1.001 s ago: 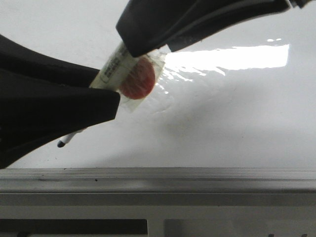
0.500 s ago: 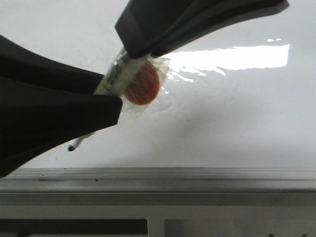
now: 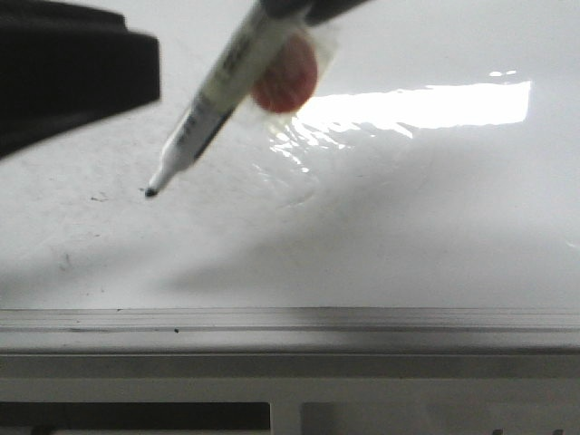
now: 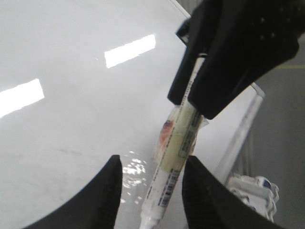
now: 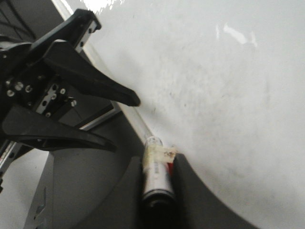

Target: Write number 8 on whiteboard

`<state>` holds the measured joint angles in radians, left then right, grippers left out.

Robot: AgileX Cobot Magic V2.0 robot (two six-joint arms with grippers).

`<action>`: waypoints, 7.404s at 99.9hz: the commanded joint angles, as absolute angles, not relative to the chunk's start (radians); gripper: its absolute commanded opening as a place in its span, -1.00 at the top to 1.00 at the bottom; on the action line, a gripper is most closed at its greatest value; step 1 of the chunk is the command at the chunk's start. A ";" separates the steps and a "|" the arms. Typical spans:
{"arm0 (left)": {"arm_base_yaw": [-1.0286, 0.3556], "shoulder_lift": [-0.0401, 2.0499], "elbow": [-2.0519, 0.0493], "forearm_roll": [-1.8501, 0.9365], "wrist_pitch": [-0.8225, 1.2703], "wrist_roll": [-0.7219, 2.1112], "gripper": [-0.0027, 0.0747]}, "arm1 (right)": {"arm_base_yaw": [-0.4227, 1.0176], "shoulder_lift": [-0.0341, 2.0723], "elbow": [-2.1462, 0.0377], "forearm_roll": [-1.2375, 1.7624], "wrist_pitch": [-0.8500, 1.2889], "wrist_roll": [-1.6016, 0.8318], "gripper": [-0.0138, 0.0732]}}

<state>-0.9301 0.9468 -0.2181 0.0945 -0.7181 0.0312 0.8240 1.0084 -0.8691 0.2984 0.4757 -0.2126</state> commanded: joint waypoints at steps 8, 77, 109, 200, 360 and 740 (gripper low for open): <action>-0.937 0.860 -0.240 -0.121 -0.699 0.128 0.19 | 0.737 1.005 -0.987 0.267 0.437 -0.208 0.85; -0.937 0.849 -0.240 -0.160 -0.658 0.156 0.20 | 0.577 1.128 -1.069 0.198 0.655 -0.197 0.82; -0.937 0.856 -0.240 -0.160 -0.658 0.156 0.20 | 0.656 1.147 -1.061 0.206 0.697 -0.160 0.81; -0.937 0.952 -0.240 0.103 -0.621 0.138 0.20 | 0.769 1.121 -1.125 0.140 0.627 -0.110 0.80; -0.937 1.091 -0.244 -0.486 -0.609 -0.119 0.98 | 0.873 1.202 -1.125 0.224 0.660 -0.070 -0.18; -0.075 -0.033 0.034 0.106 0.106 -0.120 0.98 | 0.873 0.073 -0.336 0.038 0.426 -0.062 0.83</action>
<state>-0.1042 -0.0039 -0.0070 0.0597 0.1670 -0.1191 0.8728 0.0608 -0.3112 0.0477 0.5025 -0.0560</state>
